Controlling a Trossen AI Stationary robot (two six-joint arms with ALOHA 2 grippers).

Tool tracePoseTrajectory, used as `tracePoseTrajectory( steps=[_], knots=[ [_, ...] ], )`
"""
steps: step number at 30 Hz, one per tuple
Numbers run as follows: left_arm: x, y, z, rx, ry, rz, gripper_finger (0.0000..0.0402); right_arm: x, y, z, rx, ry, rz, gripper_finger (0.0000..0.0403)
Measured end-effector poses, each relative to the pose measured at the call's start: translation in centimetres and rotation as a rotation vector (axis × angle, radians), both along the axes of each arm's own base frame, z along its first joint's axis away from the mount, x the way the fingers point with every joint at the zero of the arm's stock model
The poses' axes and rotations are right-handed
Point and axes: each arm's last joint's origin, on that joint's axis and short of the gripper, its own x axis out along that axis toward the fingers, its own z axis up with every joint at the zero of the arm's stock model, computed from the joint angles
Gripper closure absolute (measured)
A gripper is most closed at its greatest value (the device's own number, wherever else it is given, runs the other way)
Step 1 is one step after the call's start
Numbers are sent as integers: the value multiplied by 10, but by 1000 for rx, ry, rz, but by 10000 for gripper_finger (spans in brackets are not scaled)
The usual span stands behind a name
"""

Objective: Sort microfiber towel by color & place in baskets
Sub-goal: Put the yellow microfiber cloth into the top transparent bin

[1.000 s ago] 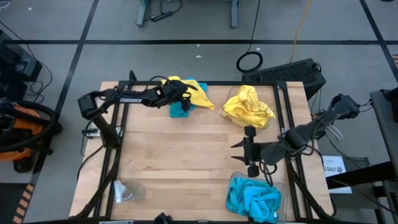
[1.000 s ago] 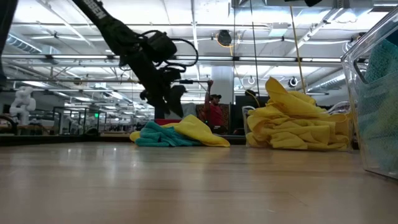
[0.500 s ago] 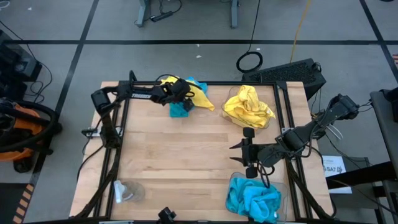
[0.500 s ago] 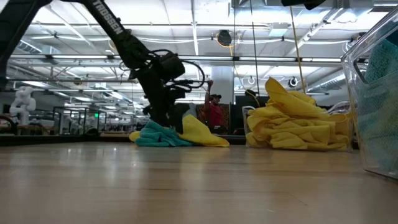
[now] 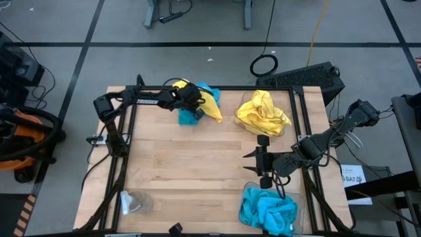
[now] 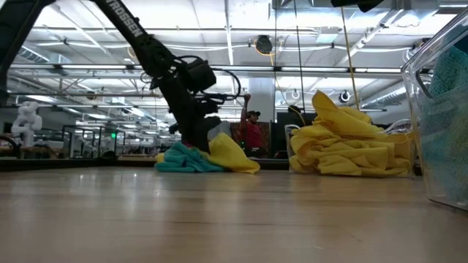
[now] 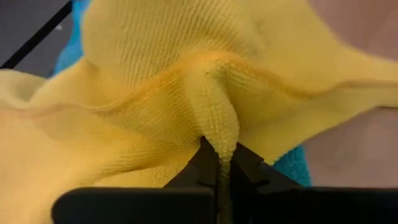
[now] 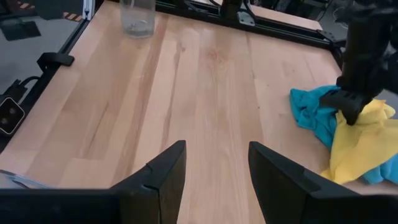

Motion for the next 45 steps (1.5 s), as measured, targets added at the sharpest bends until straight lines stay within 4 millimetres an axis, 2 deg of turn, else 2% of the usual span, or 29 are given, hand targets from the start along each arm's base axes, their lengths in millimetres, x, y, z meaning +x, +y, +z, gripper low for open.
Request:
tracePoseTrajectory(
  steps=[5, 13, 20, 23, 28, 34, 40, 45],
  knots=[
    [-2, -17, 25, 18, -22, -49, 390, 0, 0, 0, 5, 0, -3, 236],
    [-14, -52, 84, 87, -128, -123, 397, 0, -1, 0, -10, -3, 0, 236],
    [-26, -82, 121, 139, -215, -189, 398, 9, -4, 9, -79, -97, 33, 230],
    [-27, -97, 128, 148, -236, -238, 398, 13, -5, 16, -151, -160, 53, 208],
    [-24, -121, 133, 155, -255, -328, 398, 24, -13, 23, -222, -240, 47, 147],
    [-17, -143, 137, 168, -307, -408, 398, 46, -27, 12, -270, -223, -14, 91],
    [-11, -163, 145, 213, -378, -502, 398, 73, -46, -6, -305, -199, -94, 79],
    [-8, -182, 160, 238, -424, -577, 398, 90, -63, -13, -315, -225, -160, 86]
  ],
)
